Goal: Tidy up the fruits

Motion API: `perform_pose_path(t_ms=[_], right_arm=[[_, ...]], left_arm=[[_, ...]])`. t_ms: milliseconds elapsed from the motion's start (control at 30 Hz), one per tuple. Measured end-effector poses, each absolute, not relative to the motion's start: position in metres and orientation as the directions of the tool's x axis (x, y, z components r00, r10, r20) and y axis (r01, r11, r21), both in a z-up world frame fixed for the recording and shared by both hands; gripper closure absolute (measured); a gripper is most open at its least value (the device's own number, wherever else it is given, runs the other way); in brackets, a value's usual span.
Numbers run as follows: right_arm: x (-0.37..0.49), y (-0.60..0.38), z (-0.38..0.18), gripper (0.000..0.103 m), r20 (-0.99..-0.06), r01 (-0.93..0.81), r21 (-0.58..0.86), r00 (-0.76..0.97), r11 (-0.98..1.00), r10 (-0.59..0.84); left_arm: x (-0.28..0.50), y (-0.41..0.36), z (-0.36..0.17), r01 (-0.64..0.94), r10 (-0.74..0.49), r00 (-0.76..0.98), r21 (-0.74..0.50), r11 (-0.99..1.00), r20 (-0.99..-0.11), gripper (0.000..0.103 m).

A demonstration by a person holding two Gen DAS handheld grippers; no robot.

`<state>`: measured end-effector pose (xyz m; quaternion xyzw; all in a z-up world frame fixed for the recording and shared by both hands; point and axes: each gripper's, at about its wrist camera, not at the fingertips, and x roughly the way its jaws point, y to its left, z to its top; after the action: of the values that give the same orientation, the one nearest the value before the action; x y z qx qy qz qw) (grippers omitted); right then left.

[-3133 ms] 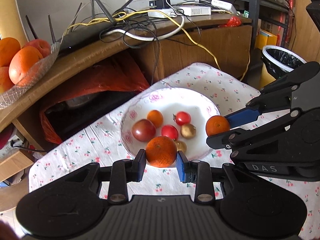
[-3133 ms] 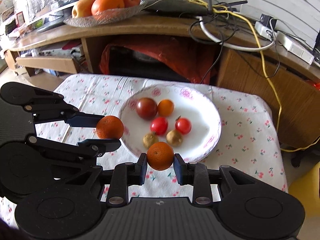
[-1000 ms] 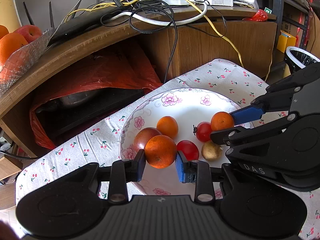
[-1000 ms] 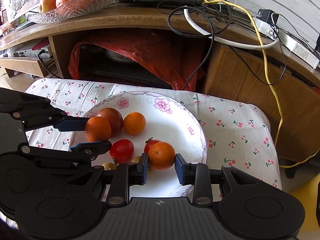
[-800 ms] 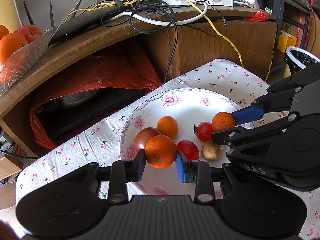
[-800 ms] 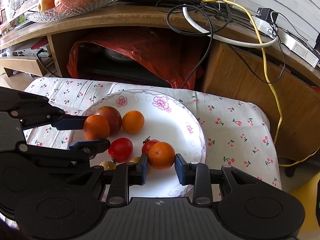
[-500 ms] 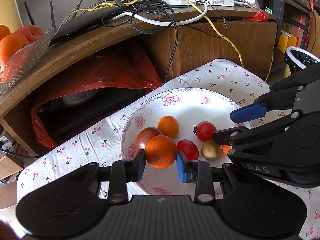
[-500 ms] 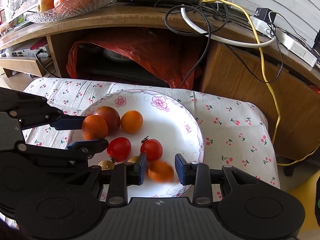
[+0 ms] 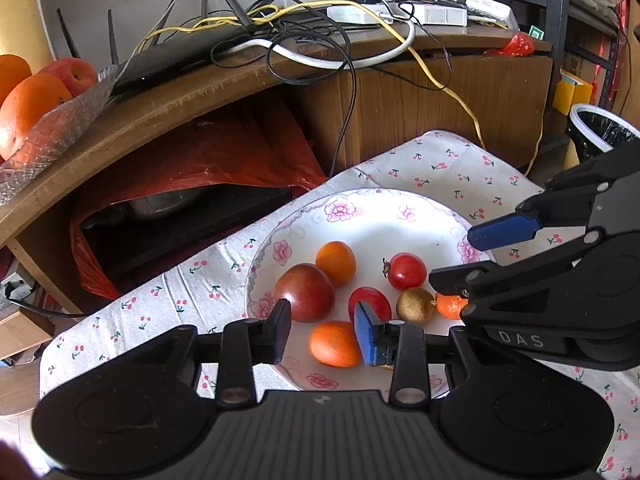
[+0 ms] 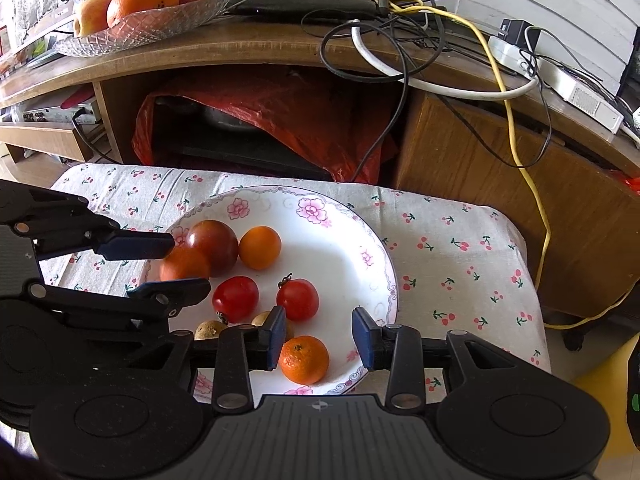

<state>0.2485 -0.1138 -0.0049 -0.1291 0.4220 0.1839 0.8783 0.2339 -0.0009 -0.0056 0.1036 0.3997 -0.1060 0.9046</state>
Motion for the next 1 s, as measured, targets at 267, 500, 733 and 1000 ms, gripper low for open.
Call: perform_pose_path(t_ms=[267, 500, 733, 1000], right_arm=[[0.243, -0.118, -0.001, 0.067, -0.786, -0.426, -0.072, 0.581, 0.902, 0.212], [0.232, -0.123, 0.011, 0.067, -0.774, -0.409, -0.056, 0.594, 0.911, 0.219], [0.213, -0.127, 0.020, 0.065, -0.769, -0.393, -0.034, 0.598, 0.919, 0.227], [0.186, -0.133, 0.032, 0.063, -0.754, -0.370, -0.006, 0.612, 0.929, 0.239]], left_arm=[[0.229, 0.005, 0.001, 0.242, -0.089, 0.669, 0.104, 0.965, -0.738, 0.055], [0.212, 0.009, 0.010, 0.214, -0.073, 0.684, 0.104, 0.971, -0.725, 0.045], [0.189, 0.011, 0.024, 0.168, -0.039, 0.710, 0.115, 0.979, -0.703, 0.030], [0.160, 0.017, 0.035, 0.110, 0.000, 0.737, 0.121, 0.987, -0.676, 0.014]])
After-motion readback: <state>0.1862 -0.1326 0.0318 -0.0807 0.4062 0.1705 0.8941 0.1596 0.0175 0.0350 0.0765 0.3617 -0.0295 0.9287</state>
